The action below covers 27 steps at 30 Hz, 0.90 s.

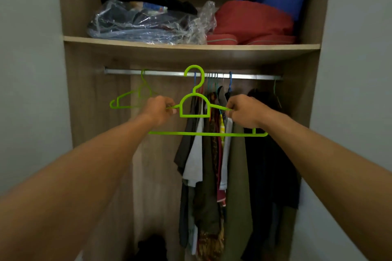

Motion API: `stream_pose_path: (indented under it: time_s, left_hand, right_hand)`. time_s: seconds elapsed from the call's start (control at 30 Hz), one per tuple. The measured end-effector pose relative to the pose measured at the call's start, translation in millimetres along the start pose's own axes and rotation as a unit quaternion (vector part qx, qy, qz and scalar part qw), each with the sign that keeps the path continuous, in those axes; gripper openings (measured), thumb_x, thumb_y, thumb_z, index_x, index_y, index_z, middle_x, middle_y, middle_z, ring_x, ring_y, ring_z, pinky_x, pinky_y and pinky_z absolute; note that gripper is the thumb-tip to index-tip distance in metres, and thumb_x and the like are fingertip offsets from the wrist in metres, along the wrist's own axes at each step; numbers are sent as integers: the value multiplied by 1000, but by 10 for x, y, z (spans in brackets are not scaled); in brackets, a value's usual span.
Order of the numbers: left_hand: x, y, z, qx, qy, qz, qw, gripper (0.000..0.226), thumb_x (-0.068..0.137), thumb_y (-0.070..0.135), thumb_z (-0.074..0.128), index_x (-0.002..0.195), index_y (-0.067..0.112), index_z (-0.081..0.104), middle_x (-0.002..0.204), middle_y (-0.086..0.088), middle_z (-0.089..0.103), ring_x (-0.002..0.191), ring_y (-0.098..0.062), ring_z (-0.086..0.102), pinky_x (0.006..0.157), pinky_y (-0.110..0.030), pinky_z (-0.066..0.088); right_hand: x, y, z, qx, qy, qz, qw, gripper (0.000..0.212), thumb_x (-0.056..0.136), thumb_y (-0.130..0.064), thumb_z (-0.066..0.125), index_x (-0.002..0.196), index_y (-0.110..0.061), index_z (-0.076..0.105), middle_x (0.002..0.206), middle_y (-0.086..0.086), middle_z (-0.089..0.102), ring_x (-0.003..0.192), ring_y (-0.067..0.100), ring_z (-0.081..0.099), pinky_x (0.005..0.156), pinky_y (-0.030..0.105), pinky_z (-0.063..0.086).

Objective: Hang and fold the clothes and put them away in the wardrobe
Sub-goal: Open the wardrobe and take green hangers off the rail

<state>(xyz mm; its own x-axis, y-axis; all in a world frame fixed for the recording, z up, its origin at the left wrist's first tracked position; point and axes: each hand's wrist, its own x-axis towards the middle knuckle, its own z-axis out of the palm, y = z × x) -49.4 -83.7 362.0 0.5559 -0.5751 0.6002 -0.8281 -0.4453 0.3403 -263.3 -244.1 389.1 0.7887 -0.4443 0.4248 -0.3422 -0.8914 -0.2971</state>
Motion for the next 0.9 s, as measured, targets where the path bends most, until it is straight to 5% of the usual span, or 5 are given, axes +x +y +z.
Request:
stream_pose_path:
  time_s: [0.13, 0.33, 0.5, 0.7, 0.9]
  left_hand:
    - [-464, -48, -220, 15, 0, -23, 1000, 19, 94, 25, 67, 78, 25, 58, 71, 0, 54, 79, -21, 53, 64, -28, 30]
    - [-1283, 38, -846, 92, -8, -63, 994, 24, 94, 35, 66, 76, 21, 60, 76, -7, 57, 76, -24, 52, 64, -29, 32]
    - [-1939, 109, -1349, 89, -20, -105, 990, 24, 94, 31, 67, 86, 9, 72, 81, -14, 72, 81, -33, 67, 72, -37, 54]
    - [-2979, 276, -1999, 69, -13, -161, 984, 14, 94, 22, 69, 81, 17, 69, 78, -9, 71, 63, -20, 63, 73, -30, 54]
    - [-4061, 437, -2712, 94, 18, -261, 961, 16, 95, 23, 67, 95, 9, 74, 85, -9, 74, 72, -20, 67, 77, -28, 53]
  right_hand:
    - [-142, -32, 159, -25, -29, -28, 999, 17, 101, -19, 53, 104, -11, 68, 100, 13, 67, 93, 32, 64, 75, 38, 52]
    - [-514, -358, 187, -39, -49, -98, 993, 11, 102, -20, 52, 94, -20, 60, 100, 11, 58, 92, 28, 50, 75, 31, 37]
    - [-840, -734, 113, -24, -60, -131, 989, 19, 102, -19, 51, 100, -10, 69, 95, 16, 62, 96, 39, 59, 86, 44, 53]
    - [-1481, -1354, 155, 4, -79, -180, 980, 23, 101, -24, 55, 109, -12, 72, 109, 17, 68, 103, 37, 63, 74, 31, 39]
    - [-2145, -2118, 269, 41, -84, -256, 962, 16, 96, -22, 58, 100, -18, 73, 105, 16, 70, 101, 37, 66, 74, 29, 41]
